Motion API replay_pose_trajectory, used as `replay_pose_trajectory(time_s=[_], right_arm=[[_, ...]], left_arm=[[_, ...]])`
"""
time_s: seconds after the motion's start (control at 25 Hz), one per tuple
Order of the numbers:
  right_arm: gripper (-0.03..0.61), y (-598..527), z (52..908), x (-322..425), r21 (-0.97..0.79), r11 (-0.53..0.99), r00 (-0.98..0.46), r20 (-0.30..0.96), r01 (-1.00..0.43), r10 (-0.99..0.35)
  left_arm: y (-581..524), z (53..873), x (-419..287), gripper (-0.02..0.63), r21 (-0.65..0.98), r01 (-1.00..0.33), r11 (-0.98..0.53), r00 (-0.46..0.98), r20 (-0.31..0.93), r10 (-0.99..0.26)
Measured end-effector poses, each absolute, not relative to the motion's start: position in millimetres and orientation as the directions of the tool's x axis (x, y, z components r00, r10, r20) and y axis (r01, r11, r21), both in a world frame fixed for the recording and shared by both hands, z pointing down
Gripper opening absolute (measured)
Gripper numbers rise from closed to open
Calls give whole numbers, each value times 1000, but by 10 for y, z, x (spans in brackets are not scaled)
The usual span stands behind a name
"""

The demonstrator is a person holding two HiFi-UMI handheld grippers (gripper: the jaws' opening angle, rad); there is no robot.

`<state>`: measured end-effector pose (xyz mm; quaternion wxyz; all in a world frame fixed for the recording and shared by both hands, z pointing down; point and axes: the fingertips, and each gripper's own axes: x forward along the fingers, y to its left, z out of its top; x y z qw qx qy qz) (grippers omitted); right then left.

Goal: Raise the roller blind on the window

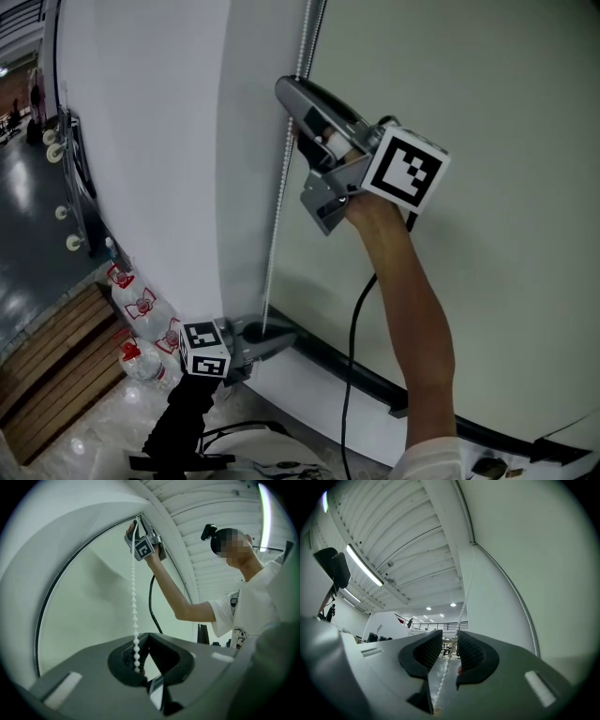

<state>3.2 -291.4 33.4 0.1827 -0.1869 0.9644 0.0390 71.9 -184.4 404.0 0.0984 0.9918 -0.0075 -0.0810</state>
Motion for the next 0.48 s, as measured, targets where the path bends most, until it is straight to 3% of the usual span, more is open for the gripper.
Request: replay_pose_trajectory(time_s=[0.12, 0.48], right_arm=[[22, -2890, 305, 61, -11, 920, -845, -391, -391, -364], [14, -2904, 292, 88, -18, 927, -842, -413, -374, -348]], left_arm=[[-1826, 4076, 698, -2, 196, 4, -981, 986, -162, -28], [-1921, 4034, 645, -2, 215, 12, -977, 985, -169, -25]])
